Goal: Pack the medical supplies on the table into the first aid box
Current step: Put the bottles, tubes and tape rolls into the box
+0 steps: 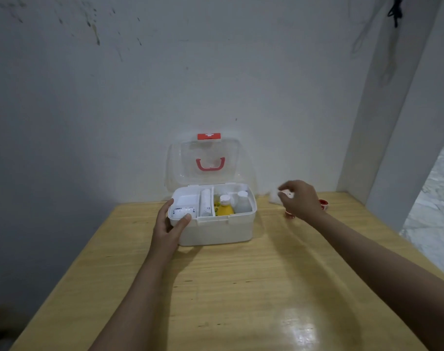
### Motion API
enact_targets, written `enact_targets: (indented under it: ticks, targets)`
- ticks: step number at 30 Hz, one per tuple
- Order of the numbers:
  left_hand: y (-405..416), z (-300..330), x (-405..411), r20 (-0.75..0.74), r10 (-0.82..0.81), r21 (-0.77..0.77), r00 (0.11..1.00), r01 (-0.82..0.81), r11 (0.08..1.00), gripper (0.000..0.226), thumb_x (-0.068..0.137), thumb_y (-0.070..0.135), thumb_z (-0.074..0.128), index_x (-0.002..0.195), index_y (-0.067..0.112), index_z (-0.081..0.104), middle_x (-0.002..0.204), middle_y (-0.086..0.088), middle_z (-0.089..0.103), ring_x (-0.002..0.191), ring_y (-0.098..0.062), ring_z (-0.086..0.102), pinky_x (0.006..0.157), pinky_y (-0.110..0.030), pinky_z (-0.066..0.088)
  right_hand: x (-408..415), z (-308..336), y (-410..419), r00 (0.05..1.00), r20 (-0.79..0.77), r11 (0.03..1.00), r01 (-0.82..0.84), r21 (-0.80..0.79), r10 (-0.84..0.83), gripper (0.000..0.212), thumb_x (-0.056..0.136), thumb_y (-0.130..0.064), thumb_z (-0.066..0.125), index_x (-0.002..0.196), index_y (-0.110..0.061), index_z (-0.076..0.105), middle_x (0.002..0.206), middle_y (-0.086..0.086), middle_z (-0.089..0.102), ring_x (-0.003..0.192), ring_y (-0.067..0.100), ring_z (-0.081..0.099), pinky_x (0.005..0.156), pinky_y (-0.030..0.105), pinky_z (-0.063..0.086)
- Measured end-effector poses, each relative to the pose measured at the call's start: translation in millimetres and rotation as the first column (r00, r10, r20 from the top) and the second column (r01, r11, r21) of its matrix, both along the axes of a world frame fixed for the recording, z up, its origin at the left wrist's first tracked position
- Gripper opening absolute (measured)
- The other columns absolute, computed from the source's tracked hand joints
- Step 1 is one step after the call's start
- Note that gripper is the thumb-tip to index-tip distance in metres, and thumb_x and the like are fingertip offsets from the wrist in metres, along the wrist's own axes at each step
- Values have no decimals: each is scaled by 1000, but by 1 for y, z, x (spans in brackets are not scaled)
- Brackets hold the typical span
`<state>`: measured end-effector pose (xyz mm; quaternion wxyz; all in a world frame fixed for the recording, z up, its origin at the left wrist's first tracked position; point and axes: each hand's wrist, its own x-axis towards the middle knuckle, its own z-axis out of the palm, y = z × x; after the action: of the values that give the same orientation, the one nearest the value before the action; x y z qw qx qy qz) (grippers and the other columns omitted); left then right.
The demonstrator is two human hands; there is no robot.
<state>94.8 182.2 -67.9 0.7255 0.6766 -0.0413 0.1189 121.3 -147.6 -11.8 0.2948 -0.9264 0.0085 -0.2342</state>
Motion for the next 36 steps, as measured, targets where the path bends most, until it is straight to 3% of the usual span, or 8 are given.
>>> enact_targets:
  ticks: [5, 10, 14, 18, 21, 29, 36]
  targets:
    - [1, -3, 2, -5, 2, 1, 1000, -2, 1000, 76, 63, 50, 76, 131, 44, 45, 139, 7, 49, 120, -18, 55, 96, -50, 49, -5, -52, -70, 956, -158, 968, 252, 0, -249, 36, 84, -22, 60, 119, -15, 60, 124, 16, 56, 112, 34, 54, 94, 43, 47]
    - [1, -5, 4, -12, 19, 39, 1000, -18, 999, 70, 63, 51, 73, 127, 49, 45, 137, 7, 49, 120, -20, 54, 94, -52, 49, 0, -65, -96, 949, -207, 971, 238, -34, -239, 47, 86, -28, 57, 131, -17, 50, 139, 12, 47, 123, 36, 46, 100, 48, 43]
    - [0, -4, 3, -12, 16, 46, 1000, -16, 999, 71, 64, 51, 72, 128, 49, 44, 137, 8, 50, 119, -18, 55, 95, -51, 49, 6, -66, -99, 923, -279, 957, 215, -196, -265, 50, 89, -38, 51, 136, -25, 44, 146, 2, 42, 125, 35, 43, 97, 47, 41]
    - [0, -4, 3, -9, 21, 56, 1000, -20, 998, 67, 66, 51, 72, 127, 51, 43, 137, 9, 49, 119, -19, 55, 95, -51, 49, 3, -68, -91, 938, -243, 962, 210, -174, -249, 47, 88, -38, 54, 131, -21, 50, 138, 3, 49, 120, 35, 45, 94, 45, 41]
    - [0, -5, 3, 1, 21, 59, 1000, -21, 998, 58, 79, 39, 70, 129, 50, 41, 138, 6, 47, 118, -20, 55, 94, -51, 49, -4, -72, -80, 966, -176, 978, 171, -123, -191, 46, 85, -41, 58, 127, -21, 54, 128, 7, 54, 115, 36, 49, 92, 45, 43]
    - [-1, -3, 1, 5, 18, 64, 1000, -18, 998, 52, 80, 38, 69, 118, 60, 44, 140, 3, 46, 119, -23, 54, 93, -53, 50, -9, -68, -42, 991, -114, 997, 67, 25, -64, 33, 78, -50, 64, 109, -38, 66, 103, 1, 56, 100, 22, 56, 85, 37, 50]
    - [-1, -1, -2, 6, 10, 67, 1000, -11, 998, 58, 71, 47, 72, 119, 60, 43, 141, 3, 45, 119, -22, 53, 92, -51, 51, 1, -70, -30, 991, -93, 982, 105, 157, -91, 16, 75, -35, 76, 85, -22, 74, 93, -2, 51, 100, 27, 56, 84, 40, 51]
